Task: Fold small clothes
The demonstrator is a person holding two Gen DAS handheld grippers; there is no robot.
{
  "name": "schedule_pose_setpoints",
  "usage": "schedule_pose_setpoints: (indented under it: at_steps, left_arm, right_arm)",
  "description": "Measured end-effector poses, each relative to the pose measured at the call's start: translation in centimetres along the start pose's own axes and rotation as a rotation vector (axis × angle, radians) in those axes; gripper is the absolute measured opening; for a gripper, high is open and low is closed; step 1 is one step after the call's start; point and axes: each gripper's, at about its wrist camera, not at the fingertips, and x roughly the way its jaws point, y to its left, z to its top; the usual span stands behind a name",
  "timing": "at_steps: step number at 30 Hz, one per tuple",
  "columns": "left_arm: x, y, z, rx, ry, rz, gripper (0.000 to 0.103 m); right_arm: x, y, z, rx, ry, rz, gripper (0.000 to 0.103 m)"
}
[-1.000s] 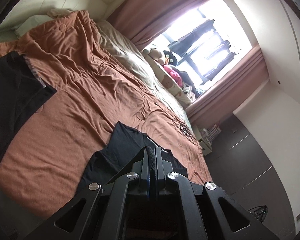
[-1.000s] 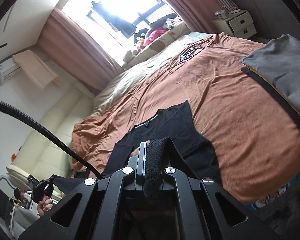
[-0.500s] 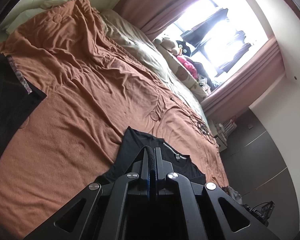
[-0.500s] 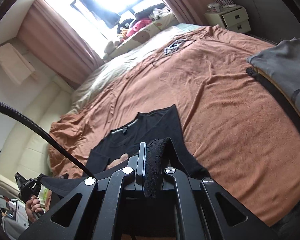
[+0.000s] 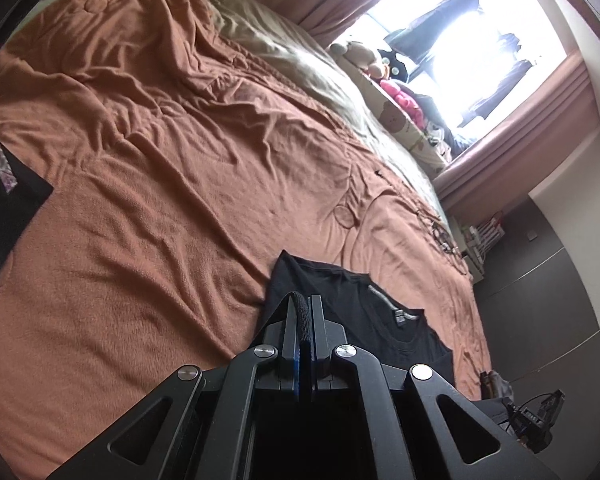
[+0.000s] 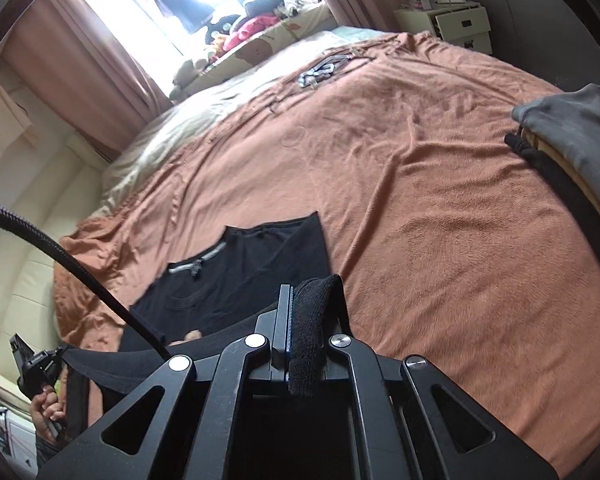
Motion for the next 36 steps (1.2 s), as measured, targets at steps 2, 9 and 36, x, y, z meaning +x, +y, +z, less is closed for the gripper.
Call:
schedule_pose_setpoints:
  at_steps: [2,9,36]
  left_arm:
    - [1.6,0.3,0.3,0.013,0.016,0.019,0.003]
    - [6.9,1.1,1.2,0.051,0.079,0.078,0.003]
    - [9.1,-1.1,-0.4,0.423,0.208,0.352,0.061]
  right_arm:
    - [1.3,0.1,0.3,-0.006,0.015,-0.014,0.001]
    - [6.2,-0.2,1.1,-0.001,0.059,-0.065,0.001]
    - [6.8,1.4,-0.3,-0.3,0.207,-0.196,0.071]
